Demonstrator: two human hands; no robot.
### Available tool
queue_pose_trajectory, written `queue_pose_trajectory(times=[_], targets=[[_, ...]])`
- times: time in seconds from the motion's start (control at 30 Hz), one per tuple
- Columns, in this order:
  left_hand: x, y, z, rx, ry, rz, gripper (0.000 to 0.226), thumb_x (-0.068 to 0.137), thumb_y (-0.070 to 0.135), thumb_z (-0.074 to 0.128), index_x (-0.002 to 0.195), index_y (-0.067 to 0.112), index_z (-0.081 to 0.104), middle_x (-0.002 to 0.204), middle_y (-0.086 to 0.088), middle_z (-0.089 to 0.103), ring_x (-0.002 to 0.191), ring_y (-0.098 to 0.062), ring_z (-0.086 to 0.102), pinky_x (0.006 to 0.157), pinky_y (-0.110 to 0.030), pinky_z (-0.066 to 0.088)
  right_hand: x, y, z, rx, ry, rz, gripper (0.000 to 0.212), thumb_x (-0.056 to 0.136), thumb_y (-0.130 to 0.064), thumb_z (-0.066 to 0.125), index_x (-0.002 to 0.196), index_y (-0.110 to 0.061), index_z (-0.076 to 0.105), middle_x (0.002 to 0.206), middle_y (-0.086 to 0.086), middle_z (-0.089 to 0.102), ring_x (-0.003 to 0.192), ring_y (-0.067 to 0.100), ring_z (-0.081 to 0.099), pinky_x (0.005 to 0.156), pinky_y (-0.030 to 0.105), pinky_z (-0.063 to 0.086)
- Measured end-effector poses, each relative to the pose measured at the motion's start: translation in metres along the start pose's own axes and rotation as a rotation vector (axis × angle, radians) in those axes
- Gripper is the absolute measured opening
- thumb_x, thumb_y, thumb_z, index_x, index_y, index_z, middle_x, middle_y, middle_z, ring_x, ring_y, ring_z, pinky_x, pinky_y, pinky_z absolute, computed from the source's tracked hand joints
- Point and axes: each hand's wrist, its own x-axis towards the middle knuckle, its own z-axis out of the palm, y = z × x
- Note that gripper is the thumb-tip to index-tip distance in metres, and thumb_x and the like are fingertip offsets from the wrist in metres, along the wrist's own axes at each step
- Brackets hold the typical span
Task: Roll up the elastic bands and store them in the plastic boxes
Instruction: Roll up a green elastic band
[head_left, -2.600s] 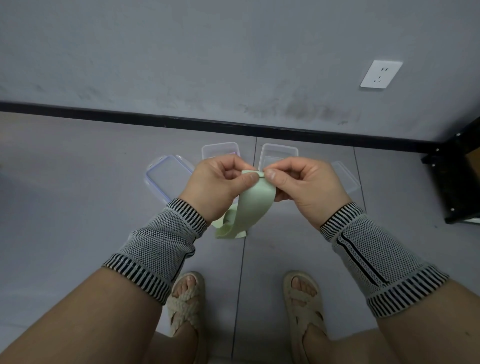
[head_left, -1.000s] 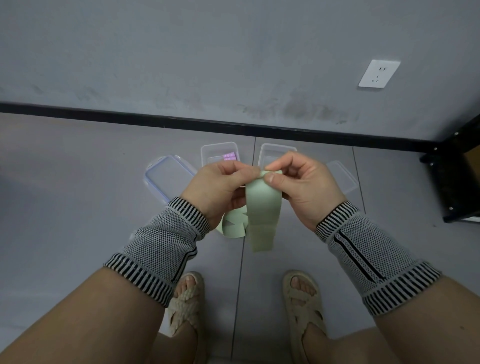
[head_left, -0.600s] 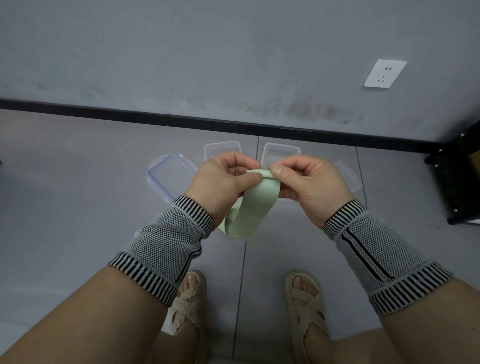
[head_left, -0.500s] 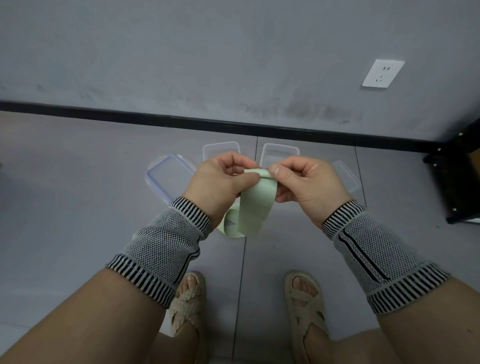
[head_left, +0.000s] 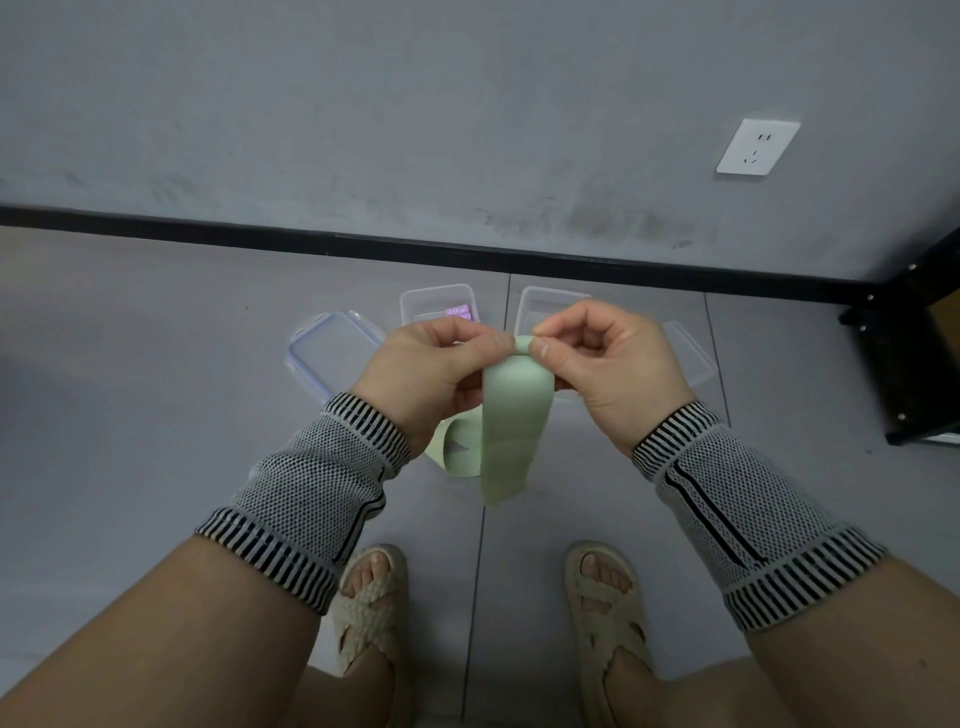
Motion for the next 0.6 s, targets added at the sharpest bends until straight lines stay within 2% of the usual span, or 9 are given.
queue_pose_trajectory(times=[0.2, 0.27, 0.37, 0.5, 0.6], targets=[[0.0015, -0.0003, -0.0013, 0.035, 0.057, 0.096, 0.015, 0.082, -0.006, 0.063, 0.082, 0.008, 0.062, 0.084, -0.017, 0.063, 0.080, -0.027, 0.060, 0.078, -0.038, 0.052, -0.0005, 0.0009, 0.0038, 0.036, -0.020, 0.040, 0.025, 0.080, 0.007, 0.067, 0.082, -0.018, 0.064, 0.079, 0.006, 0.065, 0.074, 0.020, 0.064, 0.076, 0.038, 0.058], [0.0012, 0.0005, -0.0024, 0.049, 0.065, 0.123, 0.017, 0.082, -0.007, 0.063, 0.082, 0.010, 0.062, 0.087, -0.019, 0.061, 0.082, -0.029, 0.060, 0.079, -0.038, 0.051, -0.0003, 0.0007, 0.0017, 0.080, -0.005, 0.091, 0.019, 0.082, -0.001, 0.068, 0.089, -0.018, 0.065, 0.079, 0.005, 0.067, 0.072, 0.016, 0.065, 0.071, 0.032, 0.057], [0.0019, 0.0001, -0.0033, 0.068, 0.071, 0.159, 0.019, 0.081, -0.008, 0.063, 0.081, 0.010, 0.062, 0.088, -0.017, 0.061, 0.080, -0.026, 0.060, 0.075, -0.033, 0.052, -0.0008, -0.0006, -0.0001, 0.072, -0.006, 0.122, 0.006, 0.086, -0.011, 0.066, 0.086, -0.017, 0.069, 0.071, 0.005, 0.067, 0.064, 0.013, 0.061, 0.063, 0.026, 0.053], [0.0016, -0.0009, -0.0023, 0.066, 0.068, 0.175, 0.019, 0.081, -0.009, 0.063, 0.083, 0.010, 0.062, 0.085, -0.010, 0.065, 0.075, -0.021, 0.065, 0.069, -0.028, 0.055, -0.0008, -0.0020, 0.0001, 0.045, 0.004, 0.097, 0.013, 0.085, -0.005, 0.066, 0.080, -0.017, 0.069, 0.061, -0.004, 0.067, 0.056, 0.007, 0.060, 0.057, 0.019, 0.051], [0.0011, 0.0003, -0.0006, -0.018, 0.070, 0.118, 0.018, 0.081, -0.007, 0.064, 0.089, 0.008, 0.060, 0.086, -0.013, 0.068, 0.073, -0.020, 0.067, 0.071, -0.030, 0.058, -0.0006, -0.0038, -0.0010, 0.079, 0.018, 0.074, 0.015, 0.083, -0.001, 0.067, 0.080, -0.015, 0.069, 0.066, -0.003, 0.070, 0.060, 0.008, 0.064, 0.059, 0.019, 0.052]])
